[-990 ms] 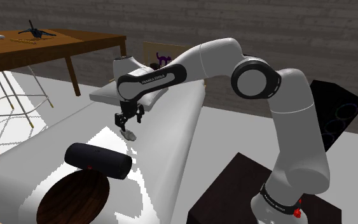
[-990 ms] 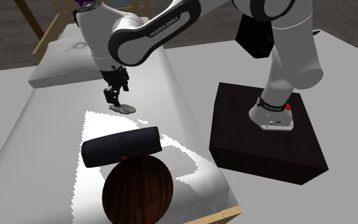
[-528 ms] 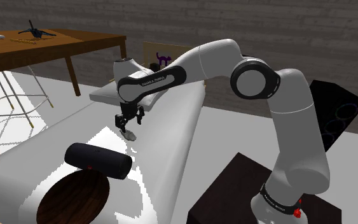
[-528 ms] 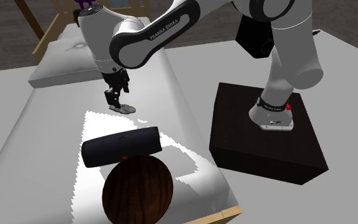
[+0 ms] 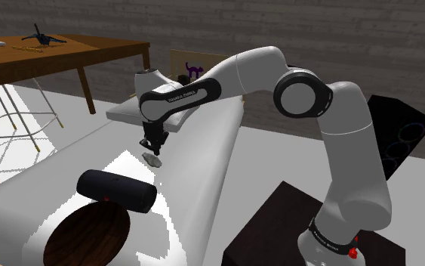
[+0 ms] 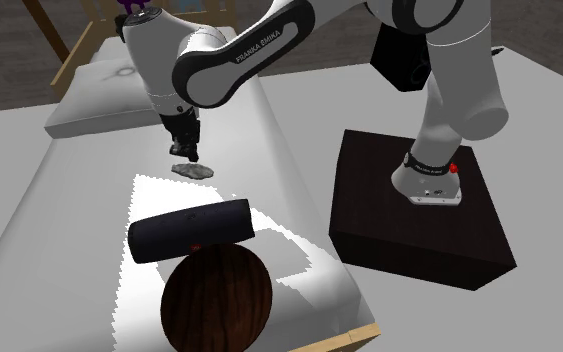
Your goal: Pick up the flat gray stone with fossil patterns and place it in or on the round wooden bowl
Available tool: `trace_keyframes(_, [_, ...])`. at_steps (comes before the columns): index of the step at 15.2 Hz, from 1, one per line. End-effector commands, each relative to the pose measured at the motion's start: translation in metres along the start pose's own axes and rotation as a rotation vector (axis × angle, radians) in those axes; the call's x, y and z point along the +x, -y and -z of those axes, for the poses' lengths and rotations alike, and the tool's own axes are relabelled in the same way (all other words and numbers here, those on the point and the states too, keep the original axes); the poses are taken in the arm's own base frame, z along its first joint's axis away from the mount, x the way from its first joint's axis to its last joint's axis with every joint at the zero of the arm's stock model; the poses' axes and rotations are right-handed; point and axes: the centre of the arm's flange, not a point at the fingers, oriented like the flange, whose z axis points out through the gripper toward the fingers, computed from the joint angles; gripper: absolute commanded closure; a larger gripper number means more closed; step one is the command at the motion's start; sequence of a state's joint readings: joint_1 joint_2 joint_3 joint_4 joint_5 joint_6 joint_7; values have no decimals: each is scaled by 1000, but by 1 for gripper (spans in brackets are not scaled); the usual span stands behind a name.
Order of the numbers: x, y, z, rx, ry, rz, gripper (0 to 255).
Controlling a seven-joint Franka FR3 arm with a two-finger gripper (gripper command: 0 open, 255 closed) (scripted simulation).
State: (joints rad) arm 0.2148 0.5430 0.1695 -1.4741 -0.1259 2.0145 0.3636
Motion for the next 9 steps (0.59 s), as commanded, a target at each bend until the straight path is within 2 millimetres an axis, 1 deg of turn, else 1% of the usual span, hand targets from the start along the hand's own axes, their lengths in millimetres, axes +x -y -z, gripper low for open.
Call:
trace_keyframes(1, [0, 0, 0, 0, 0, 0, 255])
trace_keyframes(3, [0, 0, 0, 0, 0, 0, 255])
trace_keyframes(4, [0, 0, 0, 0, 0, 0, 0])
trace_keyframes(7, [-21, 25, 15, 22, -25, -202, 0])
trace_keyframes(9, [-20, 26, 5, 22, -25, -202, 0])
